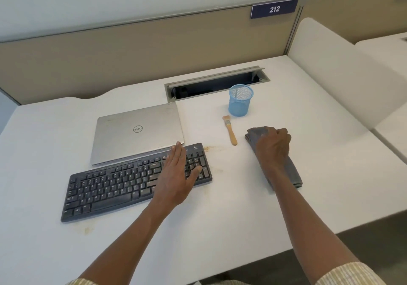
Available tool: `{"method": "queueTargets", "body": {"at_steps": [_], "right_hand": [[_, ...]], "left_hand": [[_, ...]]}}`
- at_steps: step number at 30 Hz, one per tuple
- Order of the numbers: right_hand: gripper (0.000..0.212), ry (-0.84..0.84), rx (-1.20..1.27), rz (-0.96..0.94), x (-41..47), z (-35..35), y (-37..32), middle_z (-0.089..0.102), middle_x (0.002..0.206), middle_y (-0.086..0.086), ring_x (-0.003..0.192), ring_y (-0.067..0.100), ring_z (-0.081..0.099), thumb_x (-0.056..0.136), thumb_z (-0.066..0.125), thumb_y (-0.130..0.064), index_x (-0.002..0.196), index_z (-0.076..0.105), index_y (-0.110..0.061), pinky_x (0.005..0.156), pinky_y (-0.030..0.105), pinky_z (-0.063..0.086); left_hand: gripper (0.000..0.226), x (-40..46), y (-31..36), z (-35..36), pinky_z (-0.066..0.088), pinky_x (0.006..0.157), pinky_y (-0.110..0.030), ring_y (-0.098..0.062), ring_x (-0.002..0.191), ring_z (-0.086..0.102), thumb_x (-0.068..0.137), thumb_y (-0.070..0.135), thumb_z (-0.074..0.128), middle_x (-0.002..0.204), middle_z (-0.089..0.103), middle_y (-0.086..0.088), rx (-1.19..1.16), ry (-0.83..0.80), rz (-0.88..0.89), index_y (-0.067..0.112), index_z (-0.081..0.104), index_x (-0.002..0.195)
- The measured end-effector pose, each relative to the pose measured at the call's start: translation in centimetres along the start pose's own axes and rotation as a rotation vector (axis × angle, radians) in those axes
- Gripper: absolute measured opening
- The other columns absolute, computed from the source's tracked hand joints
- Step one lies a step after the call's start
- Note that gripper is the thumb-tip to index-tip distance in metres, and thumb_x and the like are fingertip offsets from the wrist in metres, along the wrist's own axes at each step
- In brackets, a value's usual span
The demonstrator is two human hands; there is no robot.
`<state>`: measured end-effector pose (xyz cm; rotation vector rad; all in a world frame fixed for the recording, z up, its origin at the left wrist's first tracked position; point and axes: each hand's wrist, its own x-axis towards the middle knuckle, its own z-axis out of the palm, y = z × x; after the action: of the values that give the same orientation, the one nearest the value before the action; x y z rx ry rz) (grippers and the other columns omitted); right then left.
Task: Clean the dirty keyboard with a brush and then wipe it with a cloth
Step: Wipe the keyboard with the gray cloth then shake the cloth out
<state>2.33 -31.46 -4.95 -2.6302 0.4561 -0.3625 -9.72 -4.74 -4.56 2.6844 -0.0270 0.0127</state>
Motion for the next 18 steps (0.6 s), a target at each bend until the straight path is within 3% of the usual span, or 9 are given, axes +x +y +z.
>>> {"method": "queueTargets", "body": {"at_steps": [6,11,14,18], "right_hand": [[0.06,-0.365,-0.131,0.226,1.1,-2.6,4.6,0.049,0.131,0.021,0.122,0.04,0.046,0.091,0.06,-0.045,0.129,0.045,-0.002,0.097,0.046,0.041],[0.056,-0.505,-0.06,0.281,1.0,-2.6,6.0,0.053,0.129,0.016,0.12,0.038,0.05,0.086,0.067,-0.038,0.128,0.047,-0.006,0.099,0.048,0.045],[0.045,-0.482,0.002,0.26,0.7,-2.8,6.3,0.061,0.118,0.017,0.107,0.038,0.058,0.081,0.074,-0.028,0.114,0.055,-0.004,0.086,0.041,0.051],[0.032,-0.491,0.197,0.23,0.5,-3.9,5.9,0.065,0.097,0.015,0.09,0.034,0.062,0.077,0.078,-0.022,0.094,0.059,-0.002,0.061,0.032,0.042]], "left_hand": [[0.095,-1.2,0.1,0.7,0.001,0.127,-0.032,-0.011,0.155,-0.01,0.094,0.075,0.02,0.168,-0.006,0.002,0.002,0.022,-0.007,0.009,0.008,0.162],[0.088,-2.5,-0.4,0.1,-0.002,0.123,-0.028,-0.01,0.154,-0.011,0.099,0.067,0.03,0.168,-0.006,0.002,0.011,0.048,-0.056,0.01,0.008,0.162],[0.088,-3.7,-1.1,-0.3,-0.002,0.123,-0.028,-0.009,0.155,-0.011,0.098,0.068,0.029,0.169,-0.006,0.002,0.023,0.067,-0.08,0.012,0.007,0.162],[0.087,-5.2,-2.5,-1.3,0.0,0.124,-0.03,-0.009,0.155,-0.011,0.099,0.066,0.031,0.169,-0.006,0.003,0.02,0.078,-0.121,0.012,0.007,0.162]]}}
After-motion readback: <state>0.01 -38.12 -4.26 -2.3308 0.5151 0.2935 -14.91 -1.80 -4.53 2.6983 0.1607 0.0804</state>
